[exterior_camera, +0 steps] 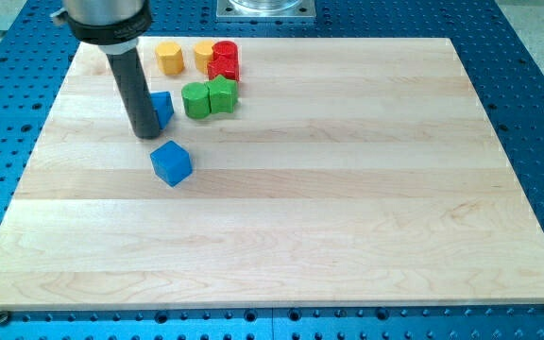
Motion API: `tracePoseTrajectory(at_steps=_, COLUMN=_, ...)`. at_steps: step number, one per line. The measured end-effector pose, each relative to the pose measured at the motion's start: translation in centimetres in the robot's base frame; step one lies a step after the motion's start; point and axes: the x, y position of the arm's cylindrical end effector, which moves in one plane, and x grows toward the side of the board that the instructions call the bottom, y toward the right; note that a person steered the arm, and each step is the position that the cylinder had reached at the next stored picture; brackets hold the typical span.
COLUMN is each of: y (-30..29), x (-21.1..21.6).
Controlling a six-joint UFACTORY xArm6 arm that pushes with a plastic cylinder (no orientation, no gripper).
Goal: Place the cube left to the triangle
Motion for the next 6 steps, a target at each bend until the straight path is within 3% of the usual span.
tracePoseTrajectory(at_steps=2, y=0.7, x=-1.4)
tracePoseTrajectory(at_steps=3, y=0.1, x=0.5)
tracePoseTrajectory(at_steps=5, y=9.8, x=5.1)
tracePoseTrajectory(at_steps=6, y=7.2, x=9.9)
